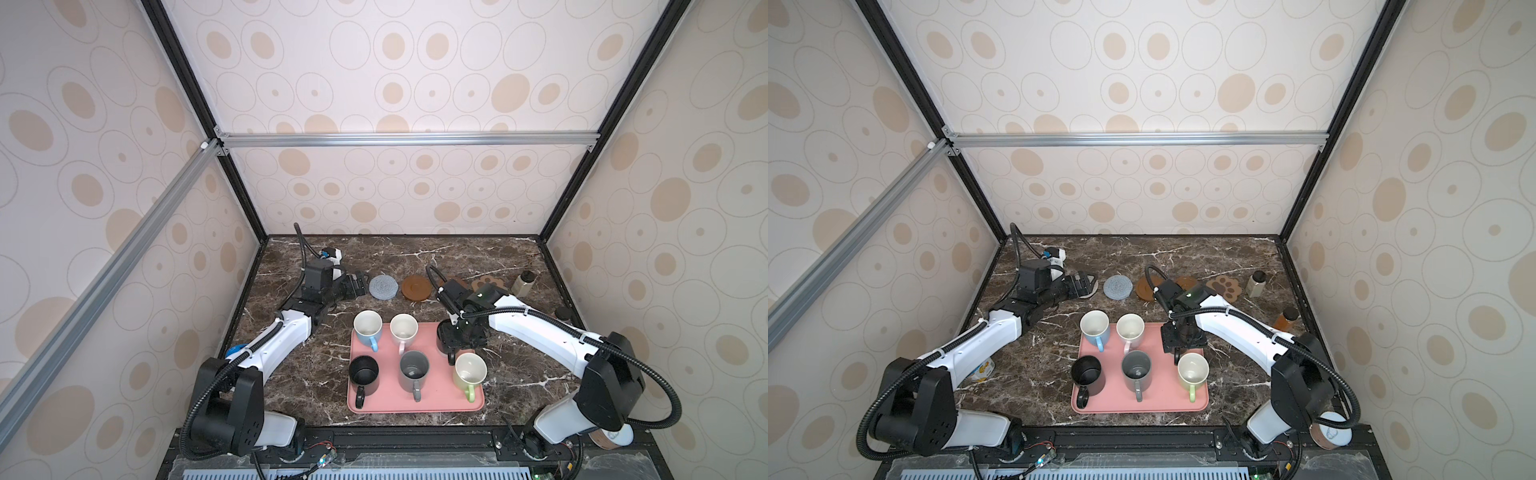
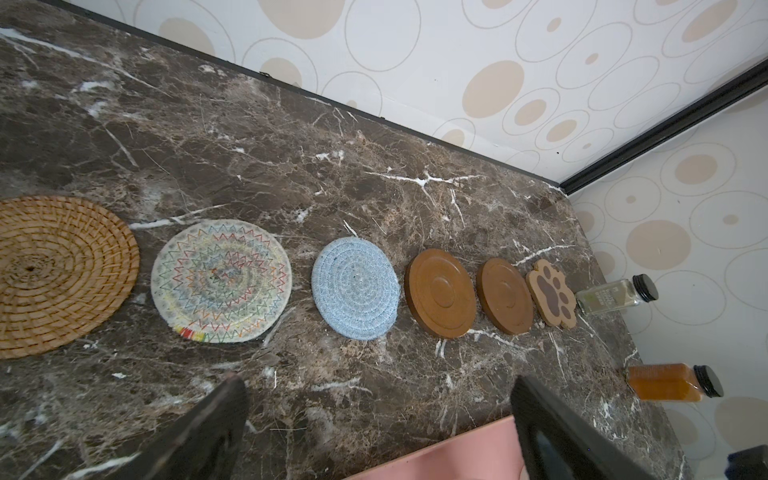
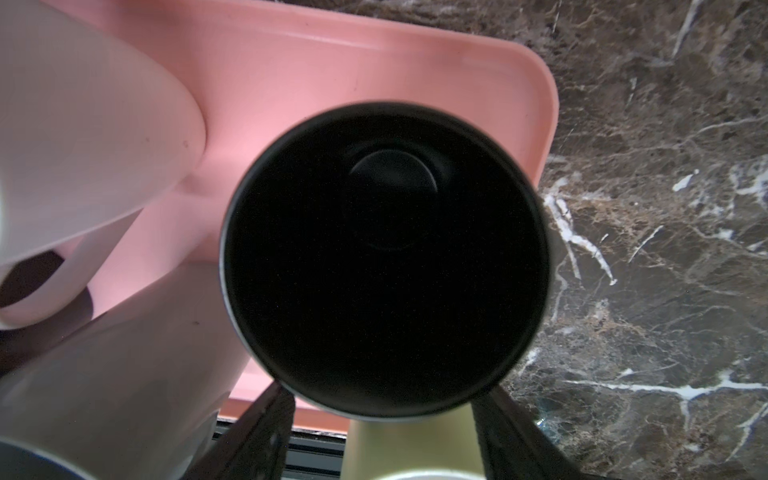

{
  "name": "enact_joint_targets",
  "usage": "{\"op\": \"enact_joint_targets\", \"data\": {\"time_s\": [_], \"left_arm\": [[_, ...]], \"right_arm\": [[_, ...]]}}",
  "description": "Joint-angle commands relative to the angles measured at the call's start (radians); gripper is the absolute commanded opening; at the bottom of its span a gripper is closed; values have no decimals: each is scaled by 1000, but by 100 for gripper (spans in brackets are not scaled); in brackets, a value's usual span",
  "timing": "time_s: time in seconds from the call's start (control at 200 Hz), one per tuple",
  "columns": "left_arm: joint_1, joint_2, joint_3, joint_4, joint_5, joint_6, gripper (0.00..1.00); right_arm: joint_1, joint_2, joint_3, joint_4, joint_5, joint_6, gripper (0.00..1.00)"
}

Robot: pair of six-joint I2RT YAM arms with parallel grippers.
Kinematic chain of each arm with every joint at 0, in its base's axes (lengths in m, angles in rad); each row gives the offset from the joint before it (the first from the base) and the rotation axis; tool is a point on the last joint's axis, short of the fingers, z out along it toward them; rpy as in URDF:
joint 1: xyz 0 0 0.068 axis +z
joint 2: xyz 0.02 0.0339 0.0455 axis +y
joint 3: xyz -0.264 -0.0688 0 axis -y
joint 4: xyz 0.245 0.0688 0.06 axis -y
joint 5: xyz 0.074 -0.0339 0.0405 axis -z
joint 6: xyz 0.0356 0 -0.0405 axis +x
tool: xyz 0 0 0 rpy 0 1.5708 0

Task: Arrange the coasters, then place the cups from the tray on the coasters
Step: 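Lower the open right gripper onto the black mug and close it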

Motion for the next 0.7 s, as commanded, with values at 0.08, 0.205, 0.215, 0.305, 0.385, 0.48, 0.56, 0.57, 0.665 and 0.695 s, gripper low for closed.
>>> {"op": "enact_joint_targets", "data": {"time_s": [0.08,0.205,0.215,0.305,0.385,0.48,0.56,0.57,0.665,0.695], "left_arm": [[3,-32,6,15,-4,-4,100],[4,-28,6,17,-3,-9,100],[4,-29,7,17,-3,-9,100],[3,-30,6,16,-4,-9,100],[3,-31,4,13,-4,-9,100],[4,-33,4,13,-6,-7,100],[3,-36,3,12,-8,-8,100],[3,-38,3,11,-8,-7,100],[4,-39,1,8,-7,-6,100],[3,-40,2,8,-9,-5,100]], "right_arm": [[15,27,-15,16,33,18,69],[17,36,-17,31,41,18,67],[17,37,-17,34,41,17,67],[19,46,-17,45,43,16,65],[19,53,-16,54,43,14,64],[19,63,-13,66,45,13,62],[19,71,-9,73,49,11,60],[20,71,-9,73,49,12,60],[22,77,-10,80,56,10,57],[23,79,-10,79,59,9,57]]}}
